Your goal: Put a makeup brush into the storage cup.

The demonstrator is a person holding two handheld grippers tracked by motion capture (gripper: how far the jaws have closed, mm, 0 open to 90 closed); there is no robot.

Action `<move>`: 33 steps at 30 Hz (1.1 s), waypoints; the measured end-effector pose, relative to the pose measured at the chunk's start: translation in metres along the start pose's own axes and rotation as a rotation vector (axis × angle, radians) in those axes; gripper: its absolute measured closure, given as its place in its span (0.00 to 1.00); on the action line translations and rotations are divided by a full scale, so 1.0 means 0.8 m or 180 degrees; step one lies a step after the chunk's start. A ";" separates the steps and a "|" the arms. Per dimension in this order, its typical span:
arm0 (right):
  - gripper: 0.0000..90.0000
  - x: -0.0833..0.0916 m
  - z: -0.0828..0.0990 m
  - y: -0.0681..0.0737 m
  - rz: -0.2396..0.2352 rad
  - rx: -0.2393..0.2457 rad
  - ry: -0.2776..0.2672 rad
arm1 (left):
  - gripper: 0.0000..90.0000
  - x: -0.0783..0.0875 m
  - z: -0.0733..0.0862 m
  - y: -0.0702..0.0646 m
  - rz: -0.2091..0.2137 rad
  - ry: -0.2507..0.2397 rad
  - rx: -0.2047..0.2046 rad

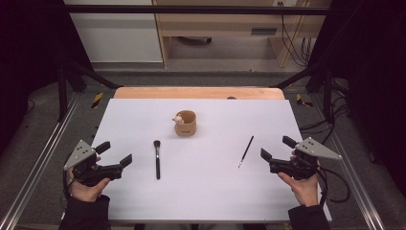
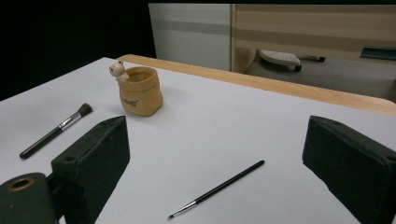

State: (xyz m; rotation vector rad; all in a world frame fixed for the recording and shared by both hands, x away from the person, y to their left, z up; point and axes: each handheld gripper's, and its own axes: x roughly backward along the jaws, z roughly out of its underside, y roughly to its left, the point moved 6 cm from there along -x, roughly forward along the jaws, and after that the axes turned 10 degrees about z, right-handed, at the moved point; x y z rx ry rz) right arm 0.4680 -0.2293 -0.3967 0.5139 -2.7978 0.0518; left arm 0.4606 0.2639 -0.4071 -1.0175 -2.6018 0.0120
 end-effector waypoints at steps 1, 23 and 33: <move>0.09 0.000 0.000 0.000 -0.0003 -0.0006 -0.0002 | 0.05 -0.001 0.001 0.000 -0.0007 0.0016 -0.0019; 0.10 -0.021 0.002 0.022 0.0035 0.0054 0.0148 | 0.05 -0.005 0.007 0.001 -0.0010 0.0061 0.0001; 0.10 -0.041 0.003 0.034 0.0020 0.0074 0.0251 | 0.05 -0.002 0.004 0.001 -0.0015 0.0042 -0.0020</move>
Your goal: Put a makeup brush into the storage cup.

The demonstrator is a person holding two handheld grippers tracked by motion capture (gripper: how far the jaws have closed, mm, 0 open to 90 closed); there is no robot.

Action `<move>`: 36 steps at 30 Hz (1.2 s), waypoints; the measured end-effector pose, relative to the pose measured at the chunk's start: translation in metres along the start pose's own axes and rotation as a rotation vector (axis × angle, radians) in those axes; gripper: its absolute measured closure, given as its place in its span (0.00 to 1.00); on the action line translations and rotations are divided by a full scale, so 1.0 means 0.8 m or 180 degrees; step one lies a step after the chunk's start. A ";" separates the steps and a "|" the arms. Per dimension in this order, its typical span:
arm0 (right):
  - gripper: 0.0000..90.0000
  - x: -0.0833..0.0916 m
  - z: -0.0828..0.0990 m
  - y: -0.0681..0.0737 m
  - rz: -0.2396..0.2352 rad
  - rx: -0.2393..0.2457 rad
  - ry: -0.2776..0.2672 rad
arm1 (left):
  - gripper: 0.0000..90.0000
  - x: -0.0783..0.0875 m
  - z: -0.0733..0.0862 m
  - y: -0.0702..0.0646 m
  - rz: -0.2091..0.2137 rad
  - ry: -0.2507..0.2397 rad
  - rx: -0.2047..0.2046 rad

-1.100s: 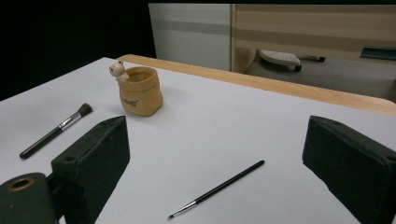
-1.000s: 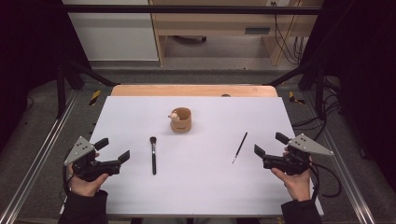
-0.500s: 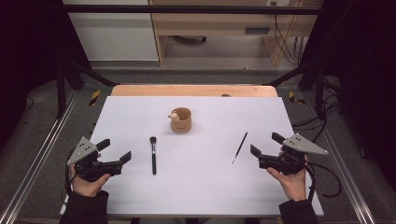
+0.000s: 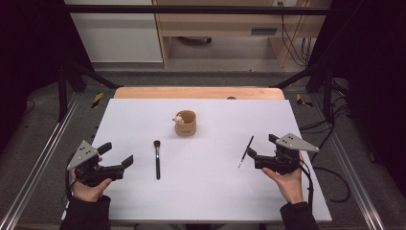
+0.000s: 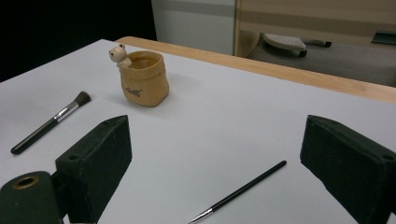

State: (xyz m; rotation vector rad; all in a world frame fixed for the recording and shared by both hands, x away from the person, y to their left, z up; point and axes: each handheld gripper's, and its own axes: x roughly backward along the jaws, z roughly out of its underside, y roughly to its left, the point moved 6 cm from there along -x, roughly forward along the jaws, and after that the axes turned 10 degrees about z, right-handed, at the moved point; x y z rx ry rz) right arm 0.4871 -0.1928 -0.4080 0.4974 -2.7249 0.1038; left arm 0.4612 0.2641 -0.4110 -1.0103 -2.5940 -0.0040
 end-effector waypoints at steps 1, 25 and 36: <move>0.11 -0.006 0.000 0.003 0.0002 -0.0003 0.0028 | 0.05 0.000 0.000 0.000 0.0002 0.0003 -0.0004; 0.16 -0.075 0.035 0.008 0.0252 0.0043 0.0582 | 0.06 0.002 -0.003 -0.005 0.0023 0.0006 -0.0047; 0.20 -0.101 0.068 -0.005 0.0449 -0.0015 0.0887 | 0.06 -0.003 -0.001 -0.005 0.0023 0.0068 -0.0083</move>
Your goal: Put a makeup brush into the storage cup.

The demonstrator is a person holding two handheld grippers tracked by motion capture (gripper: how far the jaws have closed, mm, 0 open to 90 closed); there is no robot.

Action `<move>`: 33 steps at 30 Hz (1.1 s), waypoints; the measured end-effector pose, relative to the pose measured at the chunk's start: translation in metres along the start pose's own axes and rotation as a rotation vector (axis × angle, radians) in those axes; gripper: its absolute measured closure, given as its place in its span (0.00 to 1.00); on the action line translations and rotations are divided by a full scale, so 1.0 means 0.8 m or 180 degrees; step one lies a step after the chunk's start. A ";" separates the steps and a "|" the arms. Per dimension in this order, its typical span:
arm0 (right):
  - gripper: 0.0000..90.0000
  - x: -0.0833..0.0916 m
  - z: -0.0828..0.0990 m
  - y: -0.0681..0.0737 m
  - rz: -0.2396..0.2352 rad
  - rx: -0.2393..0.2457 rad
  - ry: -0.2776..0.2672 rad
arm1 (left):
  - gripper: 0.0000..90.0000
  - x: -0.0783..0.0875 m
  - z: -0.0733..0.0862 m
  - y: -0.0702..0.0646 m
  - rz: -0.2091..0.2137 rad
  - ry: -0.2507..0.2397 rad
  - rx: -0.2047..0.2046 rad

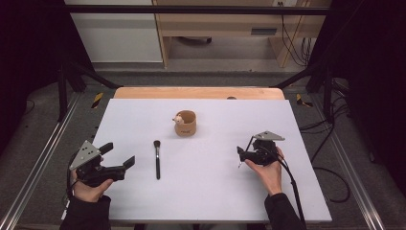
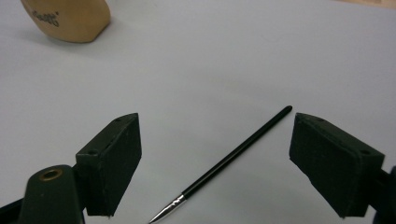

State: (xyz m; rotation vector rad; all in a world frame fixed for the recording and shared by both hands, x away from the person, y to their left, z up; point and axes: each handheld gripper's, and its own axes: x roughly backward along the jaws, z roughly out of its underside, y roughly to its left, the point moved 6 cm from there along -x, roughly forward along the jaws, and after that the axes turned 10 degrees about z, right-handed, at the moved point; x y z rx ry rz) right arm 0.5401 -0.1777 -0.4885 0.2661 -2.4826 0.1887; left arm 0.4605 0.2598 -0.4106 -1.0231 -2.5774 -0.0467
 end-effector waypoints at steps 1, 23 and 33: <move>0.20 -0.002 0.002 0.000 0.0013 0.0007 0.0037 | 0.06 0.000 0.000 0.000 -0.0004 0.0008 -0.0007; 0.37 -0.034 0.028 0.011 0.0080 0.0150 0.0440 | 0.06 0.000 -0.002 0.001 0.0020 -0.0040 0.0017; 0.55 -0.030 0.028 0.012 0.0029 0.0198 0.0438 | 0.06 -0.001 -0.001 0.001 0.0019 -0.0013 0.0002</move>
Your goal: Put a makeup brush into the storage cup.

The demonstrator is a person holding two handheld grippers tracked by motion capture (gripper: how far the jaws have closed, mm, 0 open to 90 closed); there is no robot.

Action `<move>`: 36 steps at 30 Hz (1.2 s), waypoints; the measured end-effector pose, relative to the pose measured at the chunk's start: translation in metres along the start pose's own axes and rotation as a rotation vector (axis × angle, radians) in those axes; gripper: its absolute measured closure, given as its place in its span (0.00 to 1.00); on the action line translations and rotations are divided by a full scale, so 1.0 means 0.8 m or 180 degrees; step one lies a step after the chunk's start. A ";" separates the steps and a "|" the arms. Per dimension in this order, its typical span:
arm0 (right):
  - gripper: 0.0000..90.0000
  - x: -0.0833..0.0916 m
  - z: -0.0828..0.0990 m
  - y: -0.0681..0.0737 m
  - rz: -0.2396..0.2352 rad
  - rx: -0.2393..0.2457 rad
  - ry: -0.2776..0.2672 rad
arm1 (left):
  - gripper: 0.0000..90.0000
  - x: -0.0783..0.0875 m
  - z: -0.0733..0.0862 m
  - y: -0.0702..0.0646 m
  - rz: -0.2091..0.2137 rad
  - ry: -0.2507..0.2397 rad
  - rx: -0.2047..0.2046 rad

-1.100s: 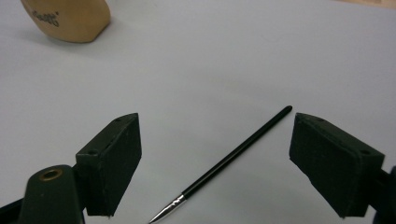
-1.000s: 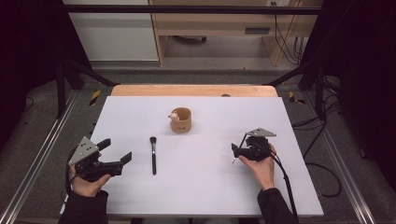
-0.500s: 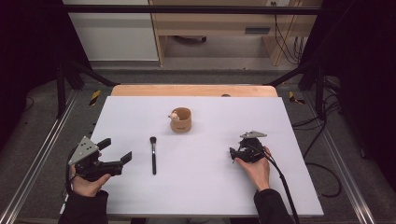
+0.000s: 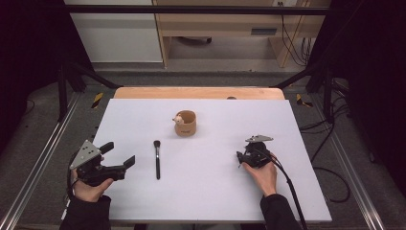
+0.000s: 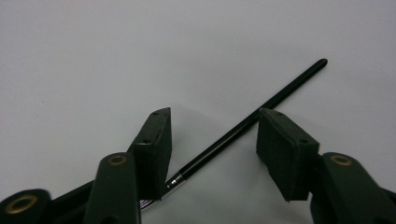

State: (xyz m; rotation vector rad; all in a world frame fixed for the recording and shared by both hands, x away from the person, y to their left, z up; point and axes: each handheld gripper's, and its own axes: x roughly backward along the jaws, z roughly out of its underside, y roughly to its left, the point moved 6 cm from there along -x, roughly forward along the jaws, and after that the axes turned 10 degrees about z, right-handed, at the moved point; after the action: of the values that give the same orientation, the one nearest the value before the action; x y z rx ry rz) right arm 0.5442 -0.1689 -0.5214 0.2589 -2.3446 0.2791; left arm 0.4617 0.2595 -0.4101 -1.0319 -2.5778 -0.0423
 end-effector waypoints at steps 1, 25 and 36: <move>0.57 0.001 0.000 0.001 -0.0014 0.0004 0.0001 | 0.06 0.000 0.000 0.000 -0.0002 0.0008 -0.0002; 0.86 0.009 0.004 -0.002 -0.0014 0.0097 0.0120 | 0.06 -0.001 0.001 -0.002 -0.0003 0.0024 -0.0011; 0.91 0.014 0.006 -0.009 0.0033 0.0080 0.0183 | 0.06 -0.002 0.001 -0.002 -0.0005 0.0031 -0.0018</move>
State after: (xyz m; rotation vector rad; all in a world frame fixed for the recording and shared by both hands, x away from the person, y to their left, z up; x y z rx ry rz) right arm 0.5350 -0.1784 -0.5161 0.2478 -2.2875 0.3170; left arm 0.4614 0.2574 -0.4110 -1.0293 -2.5712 -0.0549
